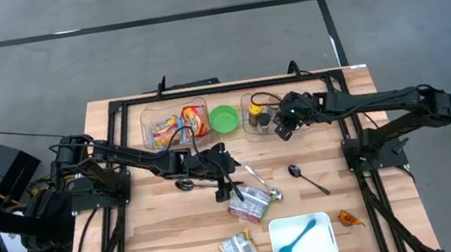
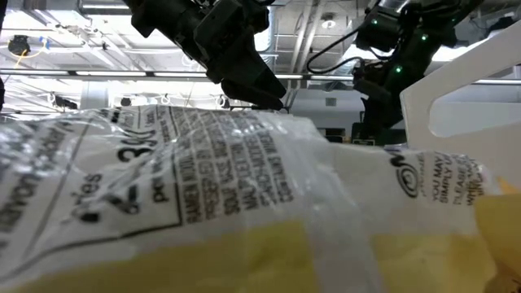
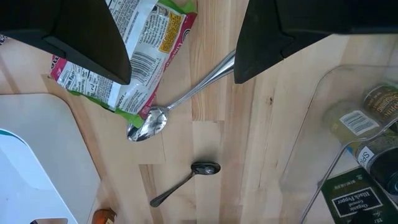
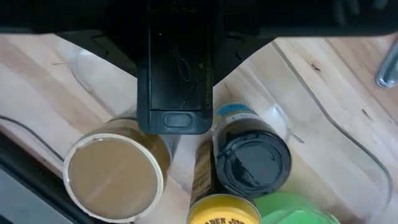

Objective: Pick & Place Food Item
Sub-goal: Put the black spice can in the right transparent bin, then put the orange spice pack in the right transparent bin

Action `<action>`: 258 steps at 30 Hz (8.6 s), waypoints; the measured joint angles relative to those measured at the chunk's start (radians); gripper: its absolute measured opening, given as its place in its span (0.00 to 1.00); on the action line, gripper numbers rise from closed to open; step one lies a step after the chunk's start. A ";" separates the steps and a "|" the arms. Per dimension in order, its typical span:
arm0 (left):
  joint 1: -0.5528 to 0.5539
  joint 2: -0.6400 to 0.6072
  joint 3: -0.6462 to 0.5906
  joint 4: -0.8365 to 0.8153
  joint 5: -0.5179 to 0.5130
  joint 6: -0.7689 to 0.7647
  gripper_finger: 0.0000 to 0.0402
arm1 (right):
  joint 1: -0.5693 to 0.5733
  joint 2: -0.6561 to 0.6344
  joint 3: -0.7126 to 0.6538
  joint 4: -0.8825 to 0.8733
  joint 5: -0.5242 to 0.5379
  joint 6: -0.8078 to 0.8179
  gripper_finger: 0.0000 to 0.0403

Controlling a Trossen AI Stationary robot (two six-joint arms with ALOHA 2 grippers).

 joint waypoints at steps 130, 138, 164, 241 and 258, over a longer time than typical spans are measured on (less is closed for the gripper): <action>0.000 0.000 0.001 0.135 0.000 0.003 0.69 | 0.988 -0.342 0.172 -0.561 -0.054 0.725 0.48; 0.000 0.000 0.001 0.197 -0.001 0.003 0.69 | 1.155 -0.253 0.173 -0.606 -0.042 0.947 0.48; 0.000 0.000 0.001 0.197 -0.005 0.000 0.69 | 1.513 0.122 0.280 -0.612 -0.075 1.491 0.48; 0.000 0.000 0.000 0.198 -0.001 0.004 0.69 | 1.474 0.196 0.279 -0.593 -0.161 1.497 0.03; 0.000 0.000 0.000 0.198 -0.006 0.004 0.69 | 1.473 0.192 0.279 -0.626 -0.162 1.461 0.00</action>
